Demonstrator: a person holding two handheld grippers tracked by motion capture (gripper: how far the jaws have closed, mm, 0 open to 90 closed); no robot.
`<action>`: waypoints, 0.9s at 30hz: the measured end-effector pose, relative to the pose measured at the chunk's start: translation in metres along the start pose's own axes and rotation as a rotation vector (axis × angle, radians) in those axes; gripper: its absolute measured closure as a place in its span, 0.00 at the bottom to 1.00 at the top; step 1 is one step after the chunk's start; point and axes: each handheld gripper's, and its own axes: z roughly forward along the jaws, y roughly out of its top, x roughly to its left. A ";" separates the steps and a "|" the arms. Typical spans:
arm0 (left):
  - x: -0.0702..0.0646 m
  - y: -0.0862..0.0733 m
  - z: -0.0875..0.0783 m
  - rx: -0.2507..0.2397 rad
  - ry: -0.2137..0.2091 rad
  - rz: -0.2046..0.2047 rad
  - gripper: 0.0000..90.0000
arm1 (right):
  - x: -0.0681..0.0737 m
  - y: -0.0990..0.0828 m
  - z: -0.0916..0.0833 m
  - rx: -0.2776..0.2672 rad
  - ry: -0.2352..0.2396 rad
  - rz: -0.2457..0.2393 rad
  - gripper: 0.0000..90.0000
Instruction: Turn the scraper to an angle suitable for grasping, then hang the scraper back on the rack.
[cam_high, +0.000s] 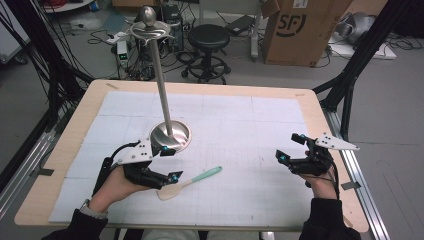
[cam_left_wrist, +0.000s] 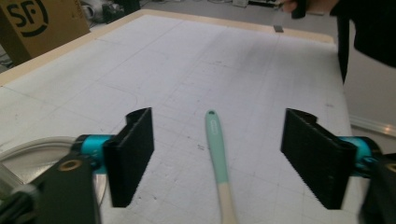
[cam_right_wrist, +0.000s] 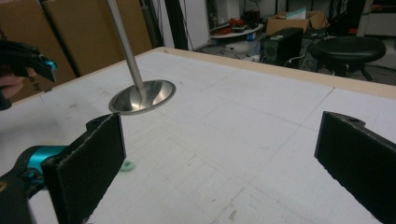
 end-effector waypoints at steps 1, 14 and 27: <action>0.000 -0.001 0.002 0.031 0.000 0.012 0.26 | 0.000 0.002 0.000 -0.005 0.000 -0.001 0.01; -0.003 -0.006 0.040 0.320 -0.077 -0.027 0.23 | 0.010 0.025 0.018 -0.016 0.075 -0.065 0.01; -0.003 0.004 0.069 0.528 -0.125 0.005 0.27 | 0.013 0.029 0.013 -0.040 0.079 -0.070 0.01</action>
